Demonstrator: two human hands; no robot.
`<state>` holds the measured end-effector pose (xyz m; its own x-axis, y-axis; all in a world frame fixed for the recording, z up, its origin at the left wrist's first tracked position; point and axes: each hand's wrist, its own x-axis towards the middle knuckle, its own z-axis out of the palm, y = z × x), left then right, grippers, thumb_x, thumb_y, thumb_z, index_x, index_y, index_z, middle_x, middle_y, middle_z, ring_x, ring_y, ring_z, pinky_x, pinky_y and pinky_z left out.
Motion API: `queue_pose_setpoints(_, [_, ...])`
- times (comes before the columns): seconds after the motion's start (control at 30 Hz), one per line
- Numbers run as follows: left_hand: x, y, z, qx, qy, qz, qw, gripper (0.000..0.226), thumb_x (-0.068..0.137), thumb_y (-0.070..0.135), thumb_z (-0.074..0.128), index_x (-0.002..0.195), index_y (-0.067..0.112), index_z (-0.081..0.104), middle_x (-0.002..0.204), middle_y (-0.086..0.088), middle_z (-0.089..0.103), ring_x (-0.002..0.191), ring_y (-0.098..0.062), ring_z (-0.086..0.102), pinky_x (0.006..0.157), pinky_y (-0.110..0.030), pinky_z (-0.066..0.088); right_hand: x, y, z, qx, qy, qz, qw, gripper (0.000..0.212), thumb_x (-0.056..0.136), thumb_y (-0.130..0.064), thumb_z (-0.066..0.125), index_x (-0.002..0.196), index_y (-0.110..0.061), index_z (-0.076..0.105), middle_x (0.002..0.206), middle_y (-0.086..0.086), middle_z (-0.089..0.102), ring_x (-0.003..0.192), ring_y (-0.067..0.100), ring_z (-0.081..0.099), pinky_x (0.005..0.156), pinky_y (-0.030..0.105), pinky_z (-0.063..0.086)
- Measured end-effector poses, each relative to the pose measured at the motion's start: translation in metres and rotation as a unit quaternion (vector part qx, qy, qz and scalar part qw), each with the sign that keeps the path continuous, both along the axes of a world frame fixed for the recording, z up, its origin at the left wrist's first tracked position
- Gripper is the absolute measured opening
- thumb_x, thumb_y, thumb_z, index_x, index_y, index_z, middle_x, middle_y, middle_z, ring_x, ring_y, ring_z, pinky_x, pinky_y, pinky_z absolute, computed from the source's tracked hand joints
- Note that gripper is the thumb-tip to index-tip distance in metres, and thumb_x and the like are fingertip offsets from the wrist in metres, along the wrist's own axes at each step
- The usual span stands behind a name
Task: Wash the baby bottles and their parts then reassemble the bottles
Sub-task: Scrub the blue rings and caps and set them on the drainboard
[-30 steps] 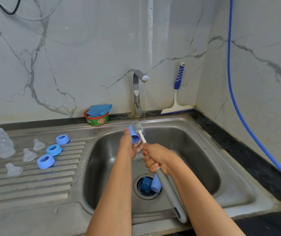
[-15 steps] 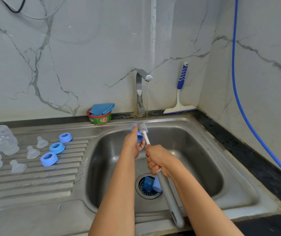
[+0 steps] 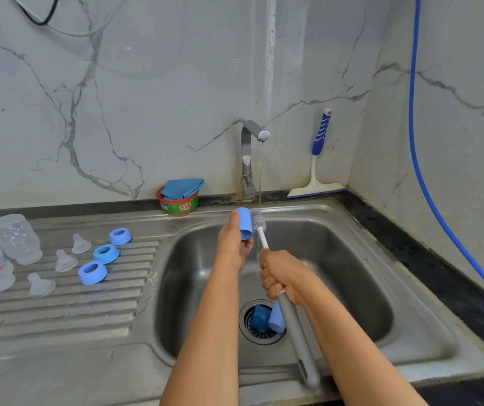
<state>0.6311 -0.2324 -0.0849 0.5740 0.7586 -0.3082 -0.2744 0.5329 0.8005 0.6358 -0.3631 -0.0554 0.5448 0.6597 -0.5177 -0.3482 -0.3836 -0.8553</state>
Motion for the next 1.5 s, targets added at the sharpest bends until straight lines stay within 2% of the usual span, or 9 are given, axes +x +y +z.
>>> queue_pose_setpoints(0.17, [-0.005, 0.003, 0.002, -0.059, -0.034, 0.002, 0.998, 0.036, 0.099, 0.034, 0.050, 0.123, 0.007, 0.046, 0.093, -0.012, 0.055, 0.078, -0.019, 0.054, 0.065, -0.029, 0.048, 0.000, 0.000, 0.000, 0.004, -0.002, 0.002, 1.000, 0.028, 0.097, -0.021, 0.035, 0.070, -0.014, 0.038, 0.046, -0.004, 0.029, 0.031, 0.006, 0.021, 0.031, 0.013, 0.018])
queue_pose_setpoints(0.33, [-0.001, 0.006, 0.002, -0.047, -0.019, 0.028, 0.998, 0.046, 0.102, 0.040, 0.036, 0.137, 0.009, 0.039, 0.111, -0.015, 0.051, 0.082, -0.021, 0.054, 0.068, -0.032, 0.049, -0.006, -0.005, 0.003, -0.024, -0.049, 0.032, 0.998, 0.029, 0.097, -0.021, 0.034, 0.069, -0.014, 0.038, 0.046, -0.003, 0.029, 0.032, 0.006, 0.022, 0.032, 0.012, 0.019])
queue_pose_setpoints(0.43, [-0.002, 0.006, -0.001, 0.000, 0.026, 0.000, 1.000, 0.053, 0.094, 0.055, 0.046, 0.124, 0.012, 0.047, 0.109, -0.012, 0.057, 0.089, -0.021, 0.056, 0.077, -0.031, 0.053, -0.008, -0.006, 0.005, -0.018, -0.073, 0.037, 0.997, 0.029, 0.097, -0.021, 0.032, 0.070, -0.015, 0.038, 0.046, -0.003, 0.029, 0.033, 0.006, 0.022, 0.032, 0.013, 0.019])
queue_pose_setpoints(0.63, [0.001, 0.004, -0.009, 0.070, 0.083, -0.044, 0.993, 0.036, 0.089, 0.049, 0.061, 0.086, 0.014, 0.058, 0.079, -0.004, 0.057, 0.067, -0.010, 0.049, 0.063, -0.021, 0.045, -0.007, -0.006, 0.005, -0.016, -0.119, 0.022, 0.993, 0.030, 0.099, -0.023, 0.030, 0.073, -0.012, 0.041, 0.048, -0.003, 0.028, 0.032, 0.007, 0.022, 0.033, 0.015, 0.020])
queue_pose_setpoints(0.77, [0.000, 0.001, -0.006, 0.081, 0.075, -0.039, 0.993, 0.038, 0.094, 0.038, 0.058, 0.111, 0.004, 0.056, 0.093, -0.009, 0.062, 0.074, -0.013, 0.058, 0.065, -0.023, 0.051, -0.004, -0.005, 0.007, -0.024, -0.135, 0.026, 0.990, 0.030, 0.099, -0.023, 0.029, 0.073, -0.012, 0.041, 0.049, -0.002, 0.029, 0.032, 0.007, 0.022, 0.033, 0.016, 0.020])
queue_pose_setpoints(0.87, [-0.003, 0.004, -0.005, 0.050, 0.037, 0.000, 0.998, 0.042, 0.098, 0.028, 0.052, 0.127, -0.001, 0.045, 0.114, -0.016, 0.059, 0.089, -0.021, 0.060, 0.079, -0.032, 0.053, -0.007, -0.007, 0.007, -0.044, -0.137, 0.057, 0.988, 0.029, 0.099, -0.021, 0.030, 0.073, -0.012, 0.042, 0.049, -0.002, 0.029, 0.033, 0.007, 0.023, 0.033, 0.016, 0.019])
queue_pose_setpoints(1.1, [-0.005, 0.000, 0.000, 0.021, 0.012, -0.060, 0.998, 0.041, 0.102, 0.025, 0.044, 0.133, -0.002, 0.041, 0.101, -0.015, 0.059, 0.089, -0.025, 0.062, 0.086, -0.038, 0.051, -0.004, -0.004, 0.006, -0.039, -0.138, 0.043, 0.989, 0.031, 0.099, -0.021, 0.029, 0.072, -0.012, 0.040, 0.046, -0.003, 0.029, 0.031, 0.007, 0.023, 0.033, 0.016, 0.020])
queue_pose_setpoints(1.23, [-0.008, 0.007, 0.000, -0.017, -0.010, -0.086, 0.996, 0.044, 0.102, 0.027, 0.044, 0.133, -0.004, 0.041, 0.111, -0.021, 0.058, 0.104, -0.031, 0.058, 0.093, -0.043, 0.049, -0.004, -0.006, 0.008, -0.019, -0.125, 0.044, 0.991, 0.030, 0.098, -0.022, 0.030, 0.071, -0.013, 0.039, 0.042, -0.005, 0.029, 0.032, 0.007, 0.023, 0.033, 0.015, 0.020])
queue_pose_setpoints(1.5, [-0.006, 0.000, 0.003, -0.019, 0.034, -0.086, 0.996, 0.037, 0.102, 0.036, 0.039, 0.123, 0.007, 0.047, 0.091, -0.012, 0.060, 0.075, -0.020, 0.058, 0.067, -0.031, 0.049, -0.002, -0.006, 0.010, 0.008, -0.080, 0.043, 0.996, 0.032, 0.099, -0.030, 0.036, 0.070, -0.015, 0.036, 0.046, -0.005, 0.026, 0.034, 0.006, 0.020, 0.032, 0.014, 0.018])
